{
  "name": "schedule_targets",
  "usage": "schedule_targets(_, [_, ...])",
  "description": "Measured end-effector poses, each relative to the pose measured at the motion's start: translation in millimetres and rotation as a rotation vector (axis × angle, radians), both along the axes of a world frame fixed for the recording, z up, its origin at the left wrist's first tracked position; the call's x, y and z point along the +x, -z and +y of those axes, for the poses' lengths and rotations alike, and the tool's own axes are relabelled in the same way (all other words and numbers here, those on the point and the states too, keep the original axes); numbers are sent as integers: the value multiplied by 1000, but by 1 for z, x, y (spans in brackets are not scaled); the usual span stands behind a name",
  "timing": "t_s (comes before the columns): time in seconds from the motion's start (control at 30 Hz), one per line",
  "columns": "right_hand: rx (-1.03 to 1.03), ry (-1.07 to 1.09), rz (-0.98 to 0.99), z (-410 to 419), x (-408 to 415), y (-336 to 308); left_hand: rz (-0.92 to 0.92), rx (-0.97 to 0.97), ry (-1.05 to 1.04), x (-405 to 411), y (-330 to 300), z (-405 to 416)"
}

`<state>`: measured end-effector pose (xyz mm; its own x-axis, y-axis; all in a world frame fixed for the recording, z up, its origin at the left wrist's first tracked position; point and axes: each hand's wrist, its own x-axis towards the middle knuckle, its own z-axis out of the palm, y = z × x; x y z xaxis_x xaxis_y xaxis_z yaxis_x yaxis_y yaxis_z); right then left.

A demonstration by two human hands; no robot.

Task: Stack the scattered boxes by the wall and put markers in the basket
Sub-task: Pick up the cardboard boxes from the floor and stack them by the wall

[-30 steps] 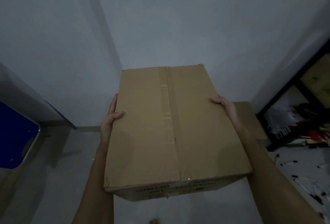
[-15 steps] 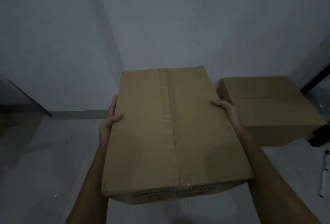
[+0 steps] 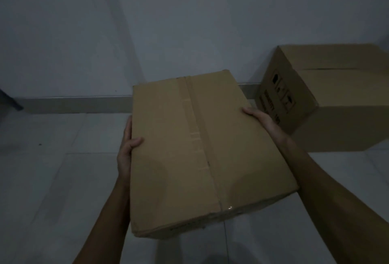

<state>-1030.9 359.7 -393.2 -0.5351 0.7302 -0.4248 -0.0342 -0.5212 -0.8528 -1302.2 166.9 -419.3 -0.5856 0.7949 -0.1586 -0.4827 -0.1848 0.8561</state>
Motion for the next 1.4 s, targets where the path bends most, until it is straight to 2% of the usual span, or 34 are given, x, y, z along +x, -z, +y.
schedule_targets(0.27, [243,-199,-149,23,-4,-5,108,-3,-30,7,1,-8])
schedule_targets(0.4, [316,-226,-351,43,-9,-19,182,-17,-100,28,3,-14])
schedule_targets(0.5, [479,-276,-571,59,-10,-33,311,-83,-180,49,11,-13])
schedule_targets(0.53, [528,-279,-629,63,-11,-36,416,-117,-212,56,14,-13])
schedule_targets(0.67, [782,-170,-868,66,-17,-38,1192,-155,-174,71,22,-15])
schedule_targets(0.77, [976,-23,-1137,42,-20,-37,1525,-109,-88,53,6,-12])
schedule_targets(0.9, [995,207,-1266,-28,-12,-25,1851,-25,174,29,-26,3])
schedule_targets(1.0, [952,342,-1338,-95,-2,-10,1902,-3,355,27,-35,9])
schedule_targets(1.1, [918,377,-1368,-124,0,-5,1892,-46,386,27,-32,2])
schedule_targets(1.17, [871,347,-1308,-119,0,-10,1926,-93,376,30,-29,-2])
schedule_targets(1.4, [932,194,-1218,-74,17,-12,1948,-352,332,69,-31,-3])
